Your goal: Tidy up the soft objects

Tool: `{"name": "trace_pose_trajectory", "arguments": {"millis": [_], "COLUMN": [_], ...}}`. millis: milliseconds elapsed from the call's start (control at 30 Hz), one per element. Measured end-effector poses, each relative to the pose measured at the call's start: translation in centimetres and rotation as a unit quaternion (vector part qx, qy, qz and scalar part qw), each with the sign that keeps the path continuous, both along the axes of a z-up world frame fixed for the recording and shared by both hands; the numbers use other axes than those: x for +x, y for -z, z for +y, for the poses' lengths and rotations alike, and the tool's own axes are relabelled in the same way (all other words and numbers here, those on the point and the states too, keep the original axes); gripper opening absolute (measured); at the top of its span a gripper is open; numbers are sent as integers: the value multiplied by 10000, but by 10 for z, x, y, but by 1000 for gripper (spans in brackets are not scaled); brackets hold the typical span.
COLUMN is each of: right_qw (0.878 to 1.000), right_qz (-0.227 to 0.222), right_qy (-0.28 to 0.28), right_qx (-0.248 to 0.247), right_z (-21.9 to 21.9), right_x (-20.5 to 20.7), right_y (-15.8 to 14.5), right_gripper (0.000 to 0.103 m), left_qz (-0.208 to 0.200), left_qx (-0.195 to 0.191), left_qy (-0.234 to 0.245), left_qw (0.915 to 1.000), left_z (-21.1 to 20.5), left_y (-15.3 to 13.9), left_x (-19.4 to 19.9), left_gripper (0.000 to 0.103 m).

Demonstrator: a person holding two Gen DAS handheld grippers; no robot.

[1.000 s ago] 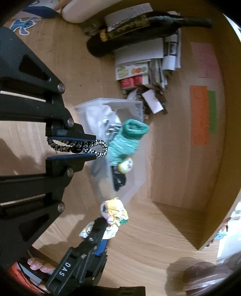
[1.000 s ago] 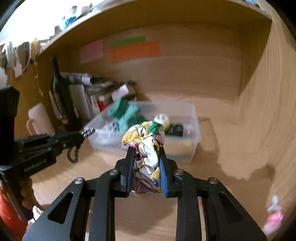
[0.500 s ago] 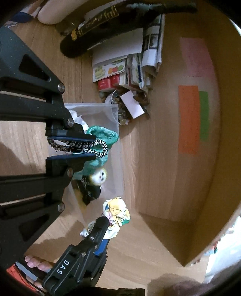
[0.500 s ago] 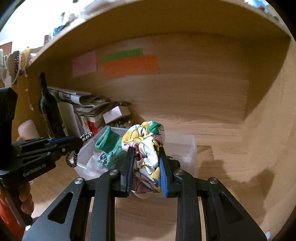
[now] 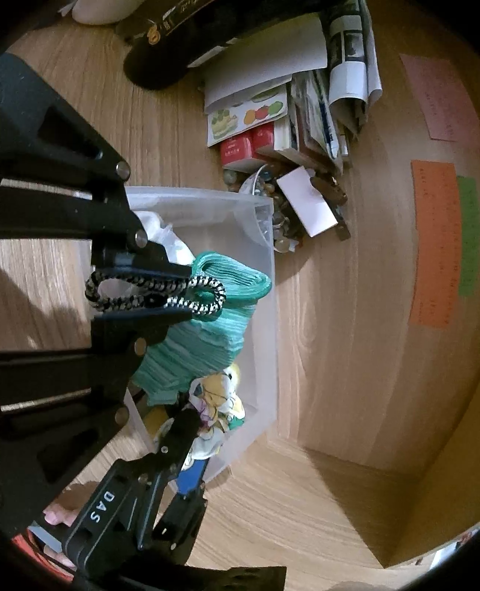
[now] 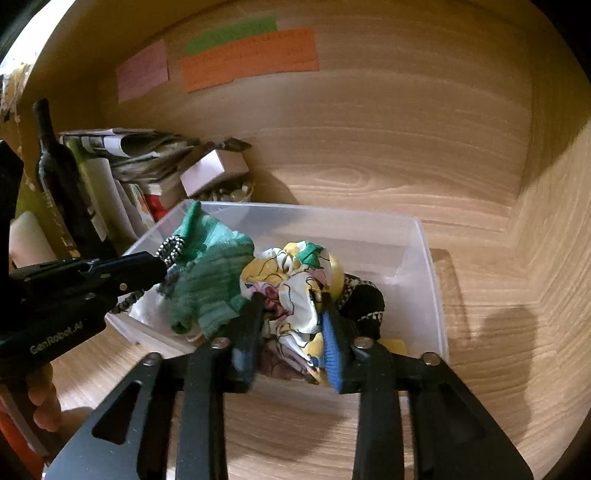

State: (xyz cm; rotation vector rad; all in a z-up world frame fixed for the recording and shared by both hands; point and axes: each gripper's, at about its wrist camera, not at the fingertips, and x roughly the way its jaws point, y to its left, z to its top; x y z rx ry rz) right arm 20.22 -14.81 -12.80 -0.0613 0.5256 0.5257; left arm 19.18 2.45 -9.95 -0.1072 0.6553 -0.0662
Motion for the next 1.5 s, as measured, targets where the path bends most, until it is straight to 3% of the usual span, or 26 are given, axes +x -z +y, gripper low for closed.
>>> {"name": "trace_pose_trajectory", "arguments": {"millis": [67,100,167,367,600,900,1067,1167,1333,1500], "right_qw": [10000,10000,9999,9995,9977,9898,9826,9784,9760,9769], "right_qz": [-7,-23,-91,-273,-638,-1332,-1733,-1931,-2032,-1969], "right_qy": [47,73,118,152,184,231,229,231,223,202], "right_qx": [-11,-11,10,17,119,456,627,702,750,811], "right_z": [-2,-3,-5,-9,-19,-40,-49,-53,-54,-54], "right_x": [-1,-3,-4,-14,-40,-94,-126,-144,-158,-161], "right_y": [0,0,-1,-10,-30,-66,-81,-86,-87,-85], "right_gripper": [47,56,64,76,80,85,92,103,103,103], "left_qz": [35,35,36,-14,-341,-1156,-1556,-1702,-1913,-1970], "left_qx": [-24,-41,-49,14,86,191,161,150,113,92], "left_qy": [-5,3,35,38,-18,-94,-141,-153,-251,-320], "left_qw": [10000,10000,10000,10000,9994,9931,9876,9852,9811,9798], "left_z": [1,2,2,1,-1,-14,-19,-22,-23,-24], "left_y": [1,1,0,-5,-26,-72,-91,-98,-104,-105], "left_x": [0,-1,-2,-12,-39,-95,-124,-138,-158,-166], "left_gripper": [31,32,38,57,65,69,79,90,101,102]}}
